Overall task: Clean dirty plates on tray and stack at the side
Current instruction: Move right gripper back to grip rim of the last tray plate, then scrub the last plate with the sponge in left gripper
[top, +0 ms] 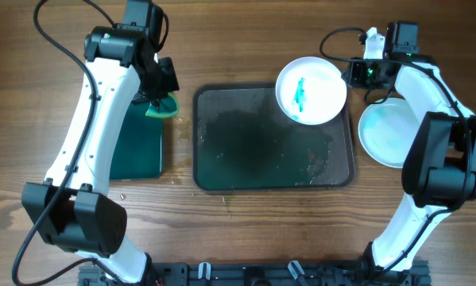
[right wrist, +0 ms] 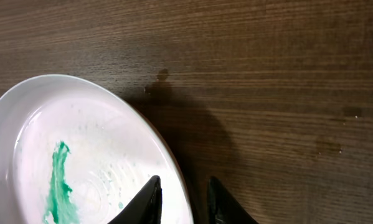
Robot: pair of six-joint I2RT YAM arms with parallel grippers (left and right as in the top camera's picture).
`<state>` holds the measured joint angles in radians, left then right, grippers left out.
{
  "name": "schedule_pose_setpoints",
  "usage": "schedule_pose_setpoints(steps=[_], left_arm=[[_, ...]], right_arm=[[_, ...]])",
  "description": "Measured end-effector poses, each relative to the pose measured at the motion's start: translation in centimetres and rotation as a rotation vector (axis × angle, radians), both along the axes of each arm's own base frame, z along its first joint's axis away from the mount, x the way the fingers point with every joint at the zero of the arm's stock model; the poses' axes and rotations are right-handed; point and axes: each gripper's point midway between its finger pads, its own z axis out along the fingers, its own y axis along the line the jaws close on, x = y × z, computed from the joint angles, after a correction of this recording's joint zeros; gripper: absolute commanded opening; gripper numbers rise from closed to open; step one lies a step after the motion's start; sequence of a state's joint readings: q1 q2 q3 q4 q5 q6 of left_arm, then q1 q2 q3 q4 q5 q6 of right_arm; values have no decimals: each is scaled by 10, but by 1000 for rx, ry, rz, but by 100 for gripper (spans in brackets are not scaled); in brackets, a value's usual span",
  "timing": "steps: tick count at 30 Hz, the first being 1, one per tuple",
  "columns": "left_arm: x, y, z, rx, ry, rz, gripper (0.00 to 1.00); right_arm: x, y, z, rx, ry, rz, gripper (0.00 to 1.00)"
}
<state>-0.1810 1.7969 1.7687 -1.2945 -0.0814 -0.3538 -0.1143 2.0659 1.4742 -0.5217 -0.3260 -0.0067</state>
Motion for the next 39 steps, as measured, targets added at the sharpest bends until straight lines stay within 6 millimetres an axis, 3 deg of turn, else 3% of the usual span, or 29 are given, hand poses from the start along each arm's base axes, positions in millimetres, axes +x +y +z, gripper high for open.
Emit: schedule_pose_setpoints(steps=[7,11,18,24,28,31,36,39], left_arm=[[0,0,0,0,0,0,4],[0,0,0,0,0,0,4],[0,0,0,0,0,0,4],[0,0,0,0,0,0,4],[0,-1,0,-4,1,-1,4],[-1,-7,-1,-42,9,-11,4],[-3,-22,-17,-111,28,-34,4],[-8,-38,-36,-138,57,-67,4]], right_arm=[[-1,10,-12,-7,15,39,18],[-6,17,-27,-2,54,55,4],[-19,23,-33,26,111,66,4],[-51,31,-34,48,242,72,4],[-90,58,-30,47,382,130,4],[-118,94,-31,32,464,213,4],[-140,136,-47,32,499,246,4],[-140,151,-47,52,470,211,4]])
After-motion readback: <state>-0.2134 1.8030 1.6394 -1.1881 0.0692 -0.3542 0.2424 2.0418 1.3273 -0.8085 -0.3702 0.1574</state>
